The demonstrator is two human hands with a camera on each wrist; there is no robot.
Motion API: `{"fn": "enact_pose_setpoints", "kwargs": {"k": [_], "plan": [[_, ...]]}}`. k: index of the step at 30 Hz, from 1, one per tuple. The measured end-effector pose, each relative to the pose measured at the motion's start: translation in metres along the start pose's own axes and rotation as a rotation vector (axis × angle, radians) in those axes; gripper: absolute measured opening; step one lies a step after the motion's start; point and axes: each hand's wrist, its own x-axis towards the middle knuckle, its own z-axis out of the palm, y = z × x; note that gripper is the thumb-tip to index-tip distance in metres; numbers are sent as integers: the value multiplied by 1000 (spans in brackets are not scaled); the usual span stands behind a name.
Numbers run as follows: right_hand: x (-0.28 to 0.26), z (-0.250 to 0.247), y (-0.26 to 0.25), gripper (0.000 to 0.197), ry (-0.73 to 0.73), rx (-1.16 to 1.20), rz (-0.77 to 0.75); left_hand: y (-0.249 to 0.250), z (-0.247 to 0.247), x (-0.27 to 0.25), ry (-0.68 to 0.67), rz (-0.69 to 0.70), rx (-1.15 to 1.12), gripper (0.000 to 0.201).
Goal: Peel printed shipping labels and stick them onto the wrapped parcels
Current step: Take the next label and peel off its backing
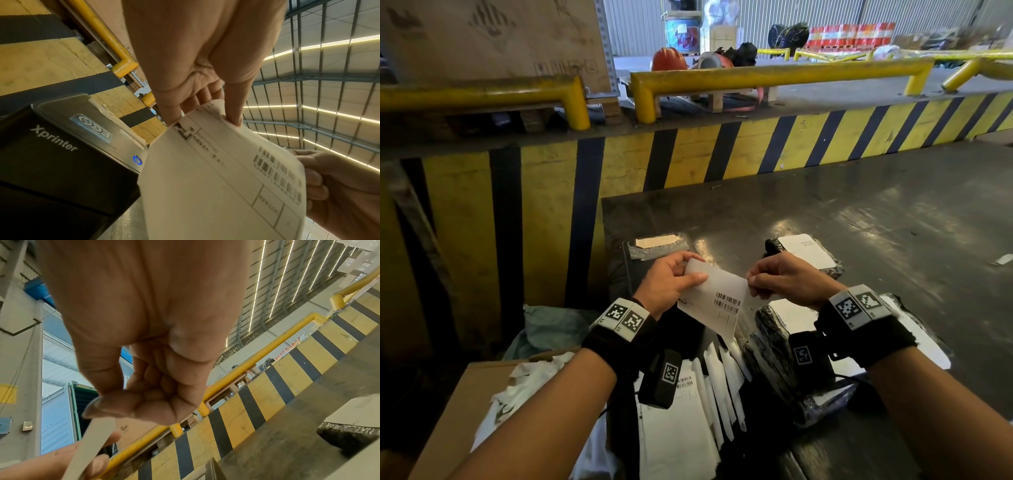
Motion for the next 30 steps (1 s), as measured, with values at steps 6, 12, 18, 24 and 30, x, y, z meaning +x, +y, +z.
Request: {"fn": "enact_pose_setpoints", "kwargs": {"k": [6, 12, 18, 24, 30], "plan": [[2, 18, 4, 18, 157, 89, -67, 2, 11, 1, 207, 138, 367, 46], [7, 38, 5, 18, 343, 174, -104, 12, 32, -7, 90, 208, 323, 18], [5, 41, 2, 15, 362, 178, -112, 14, 36, -9, 31, 124, 138, 18], [4, 41, 8, 12, 359, 111, -111, 17, 40, -11, 2, 26, -15, 9], [-3, 42, 7, 13, 316, 137, -135, 17, 40, -16, -13, 21, -10, 17]]}}
